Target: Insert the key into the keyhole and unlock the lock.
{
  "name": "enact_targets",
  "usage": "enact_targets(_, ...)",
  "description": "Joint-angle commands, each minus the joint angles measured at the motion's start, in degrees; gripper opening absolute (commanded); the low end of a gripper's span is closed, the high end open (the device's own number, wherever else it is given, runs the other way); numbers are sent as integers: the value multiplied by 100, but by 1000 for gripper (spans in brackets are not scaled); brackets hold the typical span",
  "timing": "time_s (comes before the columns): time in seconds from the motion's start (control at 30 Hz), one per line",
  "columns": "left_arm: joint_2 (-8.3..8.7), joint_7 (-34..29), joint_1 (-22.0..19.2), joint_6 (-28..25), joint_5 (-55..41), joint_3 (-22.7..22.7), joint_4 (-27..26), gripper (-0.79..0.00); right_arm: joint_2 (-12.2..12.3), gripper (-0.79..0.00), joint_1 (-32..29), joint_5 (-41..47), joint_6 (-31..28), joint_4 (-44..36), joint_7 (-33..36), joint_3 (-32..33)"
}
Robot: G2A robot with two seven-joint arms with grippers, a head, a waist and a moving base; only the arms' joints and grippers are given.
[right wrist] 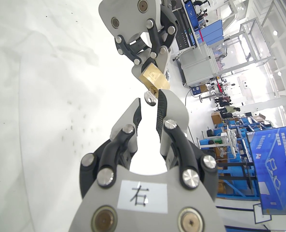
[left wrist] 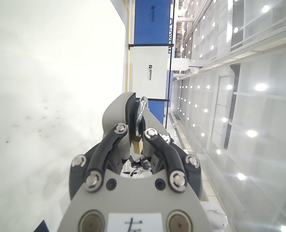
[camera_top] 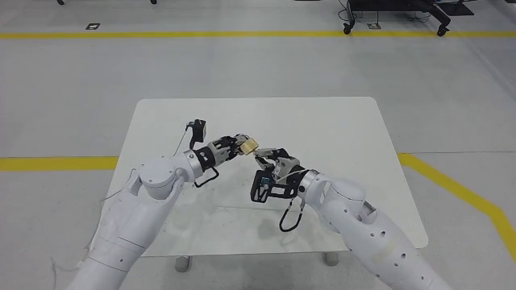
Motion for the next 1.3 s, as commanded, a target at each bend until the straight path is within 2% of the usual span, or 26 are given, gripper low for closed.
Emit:
enact_targets(0.0,-4,-62,-6,7,22,22,3,-785,-11,-622,29,5,2,34,19,-10)
enact_targets(0.03,-8,-80,-9,18,2,23,11,-785,-17,-640,40,16,2,49,22,-18)
enact_targets(0.1,-13,-97,-23,35,-8,24,25,-785,-28,-785,59,52,-1,68,4,-29)
enact_targets(0.33,-31,-111,-49,-13,-38,8,57,-785,-59,-785,2,468,90,151,-228,33)
enact_targets(0.5,-40,-62,-39,-164,26,-7,34,-785,-88,-785,-170,1534,265,316,-556,298)
enact_targets(0.67,-44,21,1,-307,88,-50,0,-785,-101,-785,-270,2497,188,526,-923,552)
enact_targets(1.1,-45,28,90,-442,279,-104,-83,-785,-90,-785,-324,2788,-6,632,-1102,717)
enact_targets(1.13,-46,16,95,-423,295,-98,-83,-785,-86,-680,-312,2642,30,626,-997,710)
enact_targets(1.17,-47,14,95,-404,312,-95,-85,-785,-86,-640,-305,2517,40,591,-902,676)
enact_targets(1.27,-51,-10,94,-383,368,-76,-99,-785,-93,-585,-281,2345,65,529,-764,603)
